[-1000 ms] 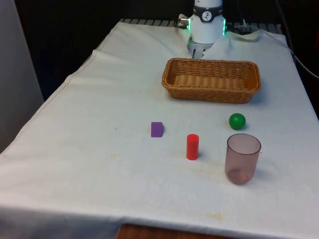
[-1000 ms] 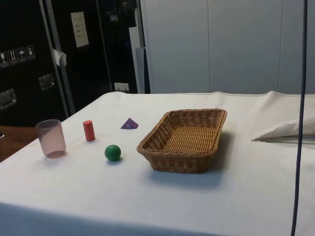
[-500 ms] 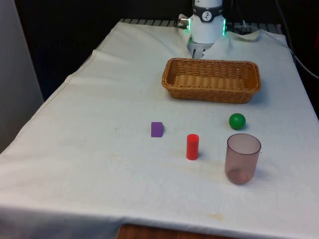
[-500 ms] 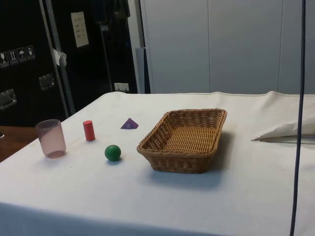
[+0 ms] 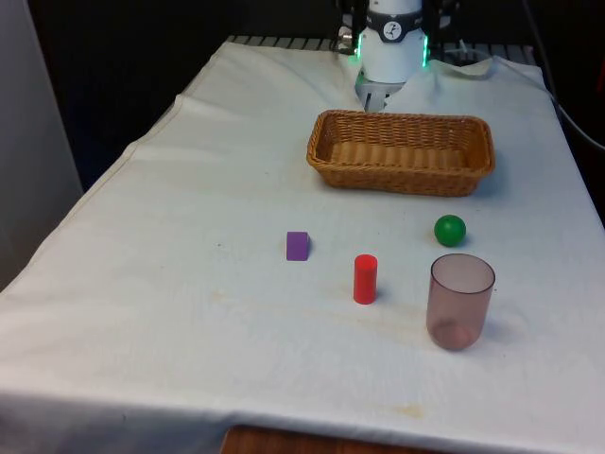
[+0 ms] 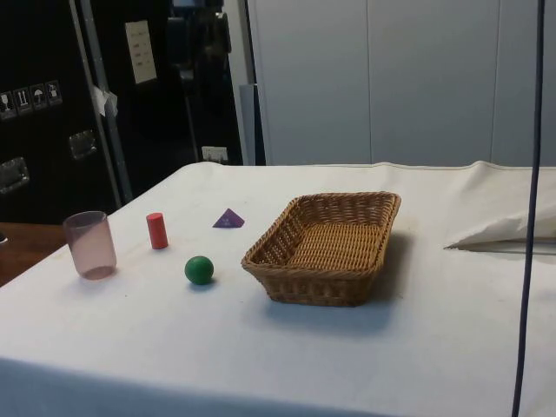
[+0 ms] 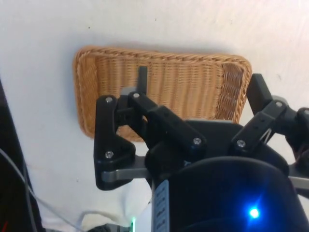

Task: Pick up the triangular block and place it into the basket.

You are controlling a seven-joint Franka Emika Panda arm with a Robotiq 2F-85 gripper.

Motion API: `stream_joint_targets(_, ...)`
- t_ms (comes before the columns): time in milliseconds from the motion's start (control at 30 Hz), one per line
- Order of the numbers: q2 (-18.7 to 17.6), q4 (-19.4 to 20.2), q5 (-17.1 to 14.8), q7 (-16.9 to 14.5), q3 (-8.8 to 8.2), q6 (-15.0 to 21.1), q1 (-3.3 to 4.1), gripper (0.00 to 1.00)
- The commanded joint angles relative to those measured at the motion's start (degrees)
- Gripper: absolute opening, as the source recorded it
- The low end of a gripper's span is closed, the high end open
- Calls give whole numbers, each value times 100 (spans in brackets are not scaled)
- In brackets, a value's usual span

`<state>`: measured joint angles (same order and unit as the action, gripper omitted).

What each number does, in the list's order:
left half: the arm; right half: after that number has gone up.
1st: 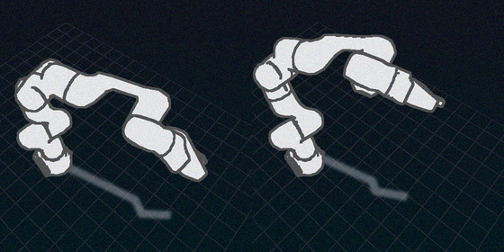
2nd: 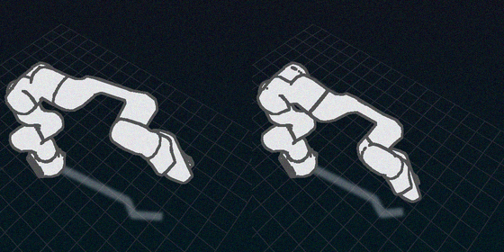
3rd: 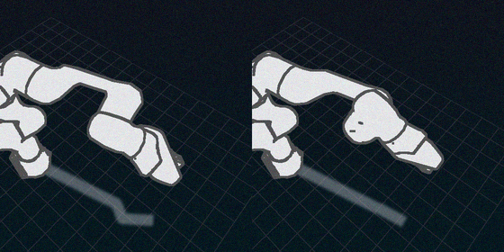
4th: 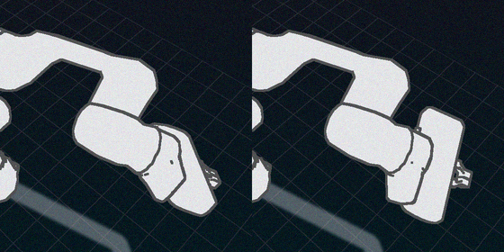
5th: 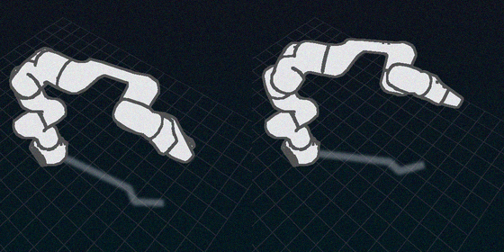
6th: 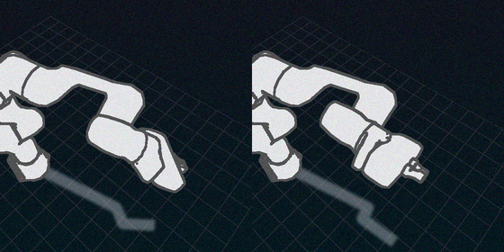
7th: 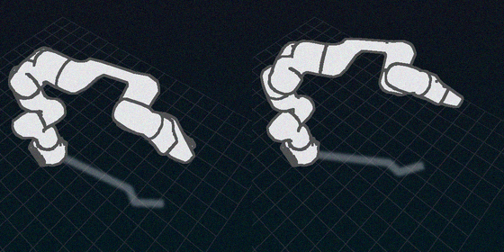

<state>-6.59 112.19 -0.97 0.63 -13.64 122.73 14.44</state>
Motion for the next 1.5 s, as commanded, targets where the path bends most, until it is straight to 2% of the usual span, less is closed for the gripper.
stream_joint_targets(0, -29, 52, -23, -40, -17, 126, -23, 100)
stream_joint_targets(233, -235, 241, -34, -115, -69, 476, -34, 100)
stream_joint_targets(267, -206, 206, 0, -86, -80, 372, -29, 100)
stream_joint_targets(300, -281, 275, -23, -115, -69, 567, -29, 100)
stream_joint_targets(500, -413, 361, -34, -201, -63, 814, -40, 100)
stream_joint_targets(533, -395, 327, 0, -155, -69, 699, -29, 100)
stream_joint_targets(600, -493, 395, -34, -264, -80, 957, -57, 100)
stream_joint_targets(800, -791, 355, -74, -395, -166, 1249, -103, 100)
stream_joint_targets(867, -808, 367, 0, -338, -206, 1261, -74, 100)
stream_joint_targets(900, -888, 338, -86, -424, -189, 1341, -109, 100)
stream_joint_targets(1133, -1232, 298, -178, -596, -275, 1748, -166, 100)
stream_joint_targets(1167, -1266, 298, -201, -630, -298, 1799, -166, 100)
stream_joint_targets(1200, -1261, 309, -126, -567, -350, 1776, -120, 100)
stream_joint_targets(1233, -1301, 298, -223, -659, -309, 1851, -166, 100)
stream_joint_targets(1467, -1593, 309, -424, -877, -361, 2189, -223, 100)
